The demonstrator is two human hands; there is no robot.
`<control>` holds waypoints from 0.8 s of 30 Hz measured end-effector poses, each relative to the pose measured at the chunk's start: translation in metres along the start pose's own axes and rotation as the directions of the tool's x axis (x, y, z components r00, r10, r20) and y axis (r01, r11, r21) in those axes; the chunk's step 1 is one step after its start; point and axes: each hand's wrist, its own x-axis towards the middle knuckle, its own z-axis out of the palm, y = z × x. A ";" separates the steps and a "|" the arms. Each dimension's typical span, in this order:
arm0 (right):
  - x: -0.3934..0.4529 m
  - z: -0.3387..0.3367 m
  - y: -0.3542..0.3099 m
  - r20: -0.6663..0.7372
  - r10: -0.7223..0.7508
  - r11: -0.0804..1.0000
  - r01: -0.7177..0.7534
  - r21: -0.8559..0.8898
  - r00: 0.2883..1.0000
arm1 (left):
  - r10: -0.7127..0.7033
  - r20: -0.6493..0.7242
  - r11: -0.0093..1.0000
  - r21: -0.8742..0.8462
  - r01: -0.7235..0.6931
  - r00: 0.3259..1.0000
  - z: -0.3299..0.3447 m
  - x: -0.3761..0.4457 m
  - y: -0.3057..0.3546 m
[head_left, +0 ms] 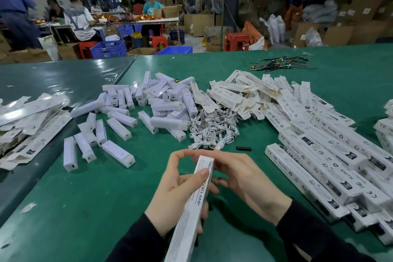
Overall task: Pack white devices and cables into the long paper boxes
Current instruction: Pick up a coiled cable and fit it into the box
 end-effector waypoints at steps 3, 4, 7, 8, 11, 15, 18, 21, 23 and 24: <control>-0.001 0.004 0.001 -0.028 -0.033 0.988 0.029 -0.149 0.999 | 0.080 -0.041 0.997 0.010 -0.080 0.996 0.007 0.000 -0.004; -0.001 0.006 0.001 -0.026 -0.032 0.987 0.027 -0.157 0.999 | 0.108 -0.066 0.994 0.012 -0.108 0.992 0.009 0.001 -0.005; -0.002 0.013 0.003 -0.061 0.009 1.000 -0.007 0.029 0.998 | 0.159 -0.201 0.987 -0.007 -0.163 0.967 0.008 0.002 -0.003; -0.003 0.015 0.004 -0.065 0.043 0.996 -0.038 0.076 0.997 | 0.180 -0.250 0.981 -0.022 -0.192 0.951 0.007 0.002 -0.002; -0.014 0.025 0.005 0.066 0.193 0.979 -0.196 0.051 0.979 | 0.250 -0.361 0.956 -0.056 -0.288 0.899 0.001 0.002 0.001; -0.032 0.029 0.003 0.059 0.209 0.972 -0.214 0.101 0.976 | 0.219 -0.371 0.917 -0.239 -0.320 0.902 -0.002 0.003 0.003; -0.045 0.014 -0.013 -0.154 -0.054 0.992 0.035 -0.121 0.987 | 0.177 -0.362 0.952 -0.175 -0.253 0.915 -0.007 0.005 0.003; -0.062 -0.026 -0.029 -0.467 -0.384 0.857 0.118 -0.501 0.797 | 0.113 -0.369 0.981 -0.109 -0.163 0.923 -0.009 0.006 0.002; -0.071 -0.065 -0.035 -0.511 -0.589 0.597 -0.089 -0.797 0.627 | 0.079 -0.370 0.984 -0.122 -0.133 0.926 -0.009 0.006 0.000; -0.075 -0.086 -0.036 -0.487 -0.640 0.429 -0.250 -0.868 0.594 | 0.068 -0.376 0.985 -0.122 -0.122 0.924 -0.008 0.006 -0.001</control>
